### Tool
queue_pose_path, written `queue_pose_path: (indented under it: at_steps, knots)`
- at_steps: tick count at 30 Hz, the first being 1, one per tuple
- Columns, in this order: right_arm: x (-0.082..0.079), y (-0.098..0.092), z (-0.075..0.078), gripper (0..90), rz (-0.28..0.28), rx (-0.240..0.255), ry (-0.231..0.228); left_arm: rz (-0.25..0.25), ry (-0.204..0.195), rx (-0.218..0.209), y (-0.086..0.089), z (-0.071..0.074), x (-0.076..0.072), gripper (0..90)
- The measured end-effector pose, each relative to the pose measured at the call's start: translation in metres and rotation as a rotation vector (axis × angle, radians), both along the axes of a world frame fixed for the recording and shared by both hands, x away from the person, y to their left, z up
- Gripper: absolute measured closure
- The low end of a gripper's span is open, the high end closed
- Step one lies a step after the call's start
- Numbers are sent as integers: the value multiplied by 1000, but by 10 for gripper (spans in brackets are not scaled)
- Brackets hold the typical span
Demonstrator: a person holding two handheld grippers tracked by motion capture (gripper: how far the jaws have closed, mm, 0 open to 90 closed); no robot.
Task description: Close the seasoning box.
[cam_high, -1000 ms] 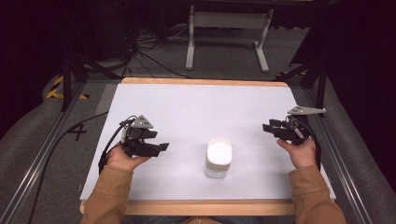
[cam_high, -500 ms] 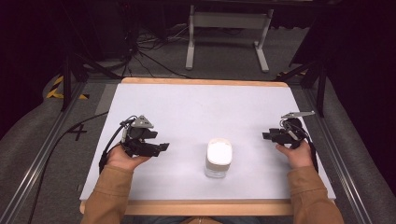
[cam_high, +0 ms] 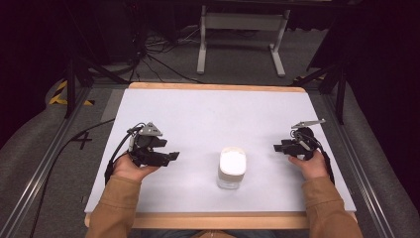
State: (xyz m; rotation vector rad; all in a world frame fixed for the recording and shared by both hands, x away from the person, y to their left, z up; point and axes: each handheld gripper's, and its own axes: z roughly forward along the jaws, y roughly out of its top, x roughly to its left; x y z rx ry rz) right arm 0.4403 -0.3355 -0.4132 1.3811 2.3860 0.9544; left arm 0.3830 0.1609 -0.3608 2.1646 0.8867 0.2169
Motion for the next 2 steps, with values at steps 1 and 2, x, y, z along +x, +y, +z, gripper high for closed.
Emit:
queue_pose_path:
  at_steps: [1, 2]
  knots:
    - [0, 0, 0, 493, -3, 3, -1, 3, -1, -3, 0, 0, 0, 349]
    - [1, 0, -1, 490, -3, 5, -1, 3, -3, -1, 0, 0, 0, 349]
